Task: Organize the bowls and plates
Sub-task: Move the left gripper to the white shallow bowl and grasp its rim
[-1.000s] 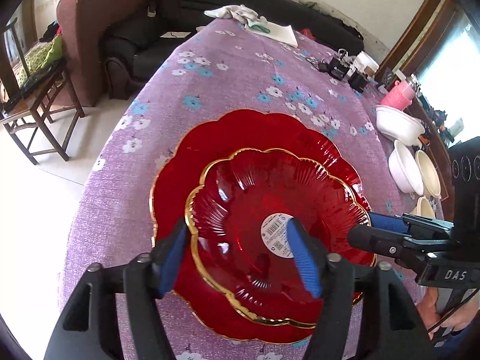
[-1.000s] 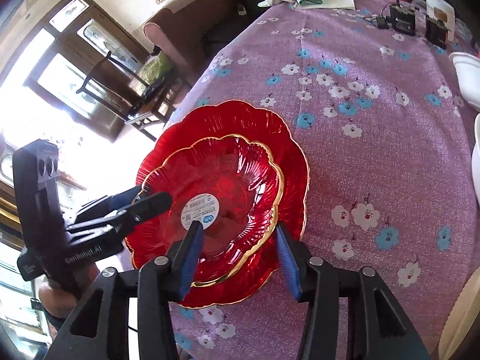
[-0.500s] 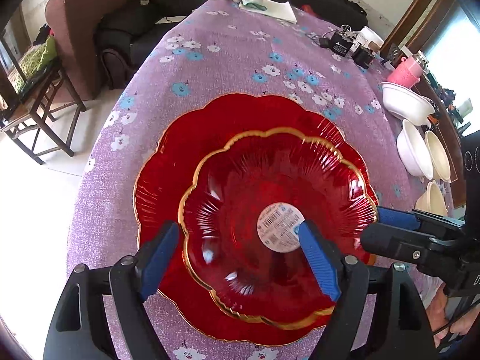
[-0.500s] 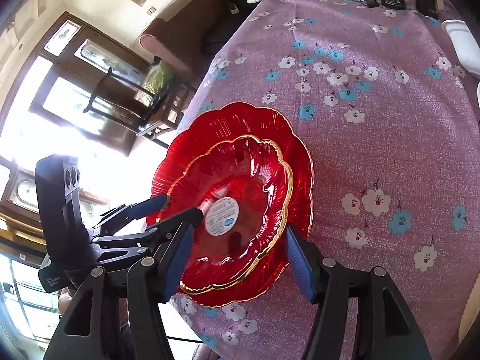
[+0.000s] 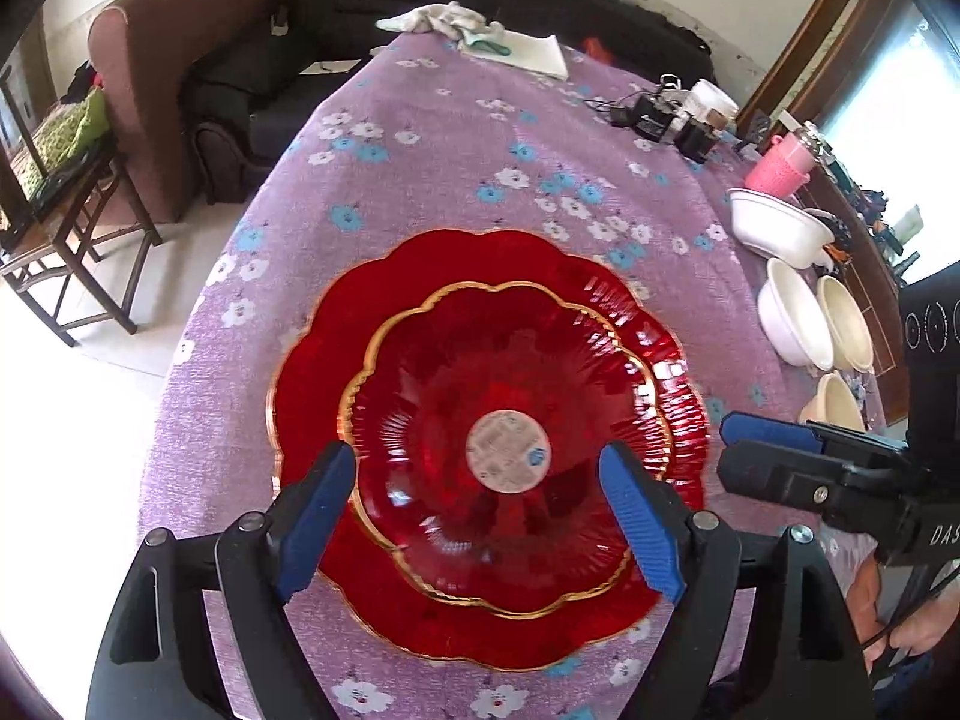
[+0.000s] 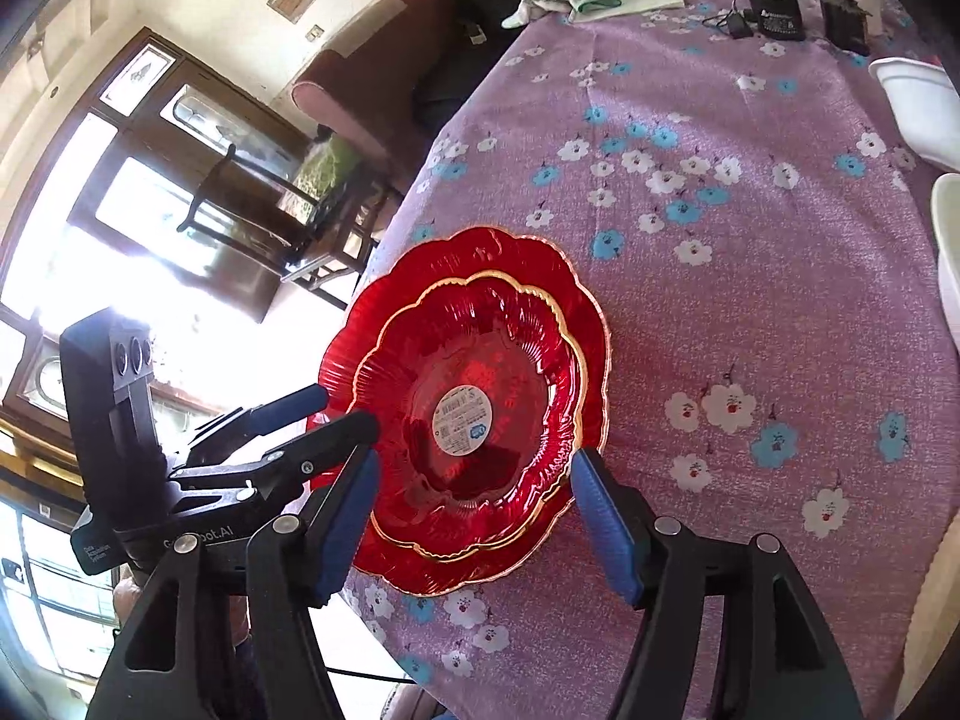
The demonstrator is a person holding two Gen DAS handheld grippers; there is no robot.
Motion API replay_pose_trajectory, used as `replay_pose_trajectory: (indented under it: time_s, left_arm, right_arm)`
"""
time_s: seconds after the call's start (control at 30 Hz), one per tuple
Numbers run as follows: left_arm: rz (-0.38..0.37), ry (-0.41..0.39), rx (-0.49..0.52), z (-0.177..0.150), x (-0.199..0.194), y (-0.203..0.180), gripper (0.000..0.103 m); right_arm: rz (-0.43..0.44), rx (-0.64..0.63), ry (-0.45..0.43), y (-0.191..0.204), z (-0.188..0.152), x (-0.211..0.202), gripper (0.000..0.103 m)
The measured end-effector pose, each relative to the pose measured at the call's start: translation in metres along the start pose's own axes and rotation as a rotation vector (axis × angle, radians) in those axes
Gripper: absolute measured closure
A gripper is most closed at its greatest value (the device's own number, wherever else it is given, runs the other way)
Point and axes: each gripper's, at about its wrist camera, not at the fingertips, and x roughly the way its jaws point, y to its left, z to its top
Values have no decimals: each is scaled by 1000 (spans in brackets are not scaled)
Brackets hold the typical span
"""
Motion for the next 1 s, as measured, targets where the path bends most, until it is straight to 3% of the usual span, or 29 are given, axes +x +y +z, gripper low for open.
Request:
replay_pose_trajectory:
  time_s: [0.3, 0.47, 0.77, 1.0]
  left_arm:
    - [-19, -11, 60, 2, -5, -36, 20]
    - [-56, -19, 106, 6, -6, -72, 20]
    - [-113, 6, 173, 19, 24, -147, 20]
    - [-110, 30, 190, 40, 58, -194, 20]
  right_arm:
    - [-9, 12, -96, -24, -5, -43, 32]
    - [-37, 7, -206, -41, -10, -83, 32]
    - [-258, 78, -472, -100, -25, -167, 33]
    - [-295, 142, -542, -151, -35, -208, 33]
